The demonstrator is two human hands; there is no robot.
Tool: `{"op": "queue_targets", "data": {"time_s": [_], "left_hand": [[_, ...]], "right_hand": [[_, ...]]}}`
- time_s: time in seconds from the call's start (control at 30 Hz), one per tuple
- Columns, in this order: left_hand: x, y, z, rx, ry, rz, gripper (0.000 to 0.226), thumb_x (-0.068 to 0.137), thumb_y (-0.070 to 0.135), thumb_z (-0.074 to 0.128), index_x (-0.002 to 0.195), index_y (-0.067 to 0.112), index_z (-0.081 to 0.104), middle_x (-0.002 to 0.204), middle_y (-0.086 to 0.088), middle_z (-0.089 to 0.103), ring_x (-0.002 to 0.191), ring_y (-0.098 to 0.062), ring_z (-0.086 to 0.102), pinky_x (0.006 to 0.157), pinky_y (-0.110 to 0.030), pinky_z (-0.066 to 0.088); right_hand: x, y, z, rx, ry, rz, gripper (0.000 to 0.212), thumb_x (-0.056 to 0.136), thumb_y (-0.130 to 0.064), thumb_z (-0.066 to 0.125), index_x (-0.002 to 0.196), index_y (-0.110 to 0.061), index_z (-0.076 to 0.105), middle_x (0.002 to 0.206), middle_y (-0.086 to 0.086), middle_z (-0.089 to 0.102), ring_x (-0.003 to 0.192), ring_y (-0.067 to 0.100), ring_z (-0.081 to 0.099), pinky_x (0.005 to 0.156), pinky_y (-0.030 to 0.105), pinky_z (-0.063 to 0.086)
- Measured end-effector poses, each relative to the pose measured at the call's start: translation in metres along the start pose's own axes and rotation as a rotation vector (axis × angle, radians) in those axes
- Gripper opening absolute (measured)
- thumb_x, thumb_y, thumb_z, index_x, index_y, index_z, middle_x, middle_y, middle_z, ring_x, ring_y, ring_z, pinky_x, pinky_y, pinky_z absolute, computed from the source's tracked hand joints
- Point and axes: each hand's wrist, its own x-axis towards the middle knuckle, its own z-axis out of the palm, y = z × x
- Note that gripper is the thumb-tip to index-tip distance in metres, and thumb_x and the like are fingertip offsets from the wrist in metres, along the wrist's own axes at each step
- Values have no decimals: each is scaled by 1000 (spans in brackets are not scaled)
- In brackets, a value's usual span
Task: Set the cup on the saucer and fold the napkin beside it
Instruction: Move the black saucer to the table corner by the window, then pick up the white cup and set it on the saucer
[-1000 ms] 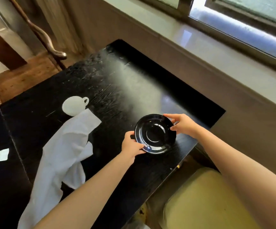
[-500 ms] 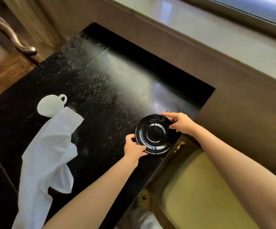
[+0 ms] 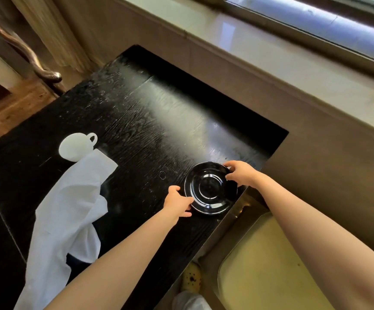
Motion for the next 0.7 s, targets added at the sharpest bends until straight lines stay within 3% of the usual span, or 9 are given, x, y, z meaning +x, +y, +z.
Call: {"op": "queue_targets", "data": {"time_s": [0.07, 0.17, 0.23, 0.33, 0.4, 0.47, 0.57, 0.7], "left_hand": [[0, 8, -13, 167, 41, 26, 62, 85, 13, 64, 137, 15, 31, 108, -11, 55, 90, -22, 61, 74, -36, 58], [-6, 20, -44, 445, 79, 123, 45, 88, 27, 60, 129, 16, 44, 107, -8, 59, 95, -24, 63, 81, -36, 57], [-14, 31, -69, 557, 47, 175, 35, 92, 30, 53, 124, 15, 53, 109, -7, 61, 99, -24, 63, 84, -36, 54], [-33, 48, -111, 587, -73, 160, 34, 97, 29, 44, 126, 14, 52, 121, -10, 60, 104, -23, 58, 87, -36, 49], [-44, 58, -139, 630, -113, 113, 39, 98, 32, 41, 132, 14, 47, 132, -13, 55, 116, -28, 55, 92, -41, 47], [-55, 65, -167, 663, -99, 88, 43, 98, 35, 40, 135, 14, 42, 135, -13, 52, 120, -30, 53, 95, -44, 46], [-66, 72, -209, 653, -52, 79, 45, 97, 37, 40, 137, 17, 40, 134, -11, 53, 119, -28, 55, 96, -45, 48], [-70, 73, -264, 650, 27, 70, 49, 95, 41, 44, 138, 18, 39, 133, -8, 54, 116, -26, 57, 92, -45, 49]], "right_hand": [[-1, -10, -4, -97, -27, 24, 45, 91, -7, 52, 135, -10, 44, 136, 13, 49, 107, 33, 60, 80, 39, 56], [-4, -31, -16, -390, -18, 5, 54, 91, -19, 52, 141, -9, 35, 142, 12, 45, 126, 29, 47, 100, 36, 42], [-6, -50, -23, -471, -52, -7, 57, 90, -25, 54, 142, -11, 35, 144, 9, 44, 130, 27, 43, 104, 35, 39], [-11, -88, -28, -527, -155, -25, 54, 88, -31, 58, 138, -17, 43, 137, 4, 50, 121, 25, 51, 93, 36, 49], [-16, -117, -25, -552, -233, -42, 49, 88, -31, 58, 134, -18, 48, 117, 3, 58, 109, 23, 55, 87, 38, 51], [-20, -149, -20, -568, -299, -70, 44, 91, -32, 56, 132, -18, 49, 105, 2, 53, 101, 20, 54, 88, 39, 50], [-20, -195, -7, -584, -353, -115, 44, 92, -32, 54, 133, -18, 47, 120, 4, 51, 104, 20, 52, 83, 36, 48], [-14, -252, 13, -611, -381, -156, 44, 94, -31, 51, 136, -18, 45, 142, 5, 47, 125, 23, 50, 96, 41, 46]]}}
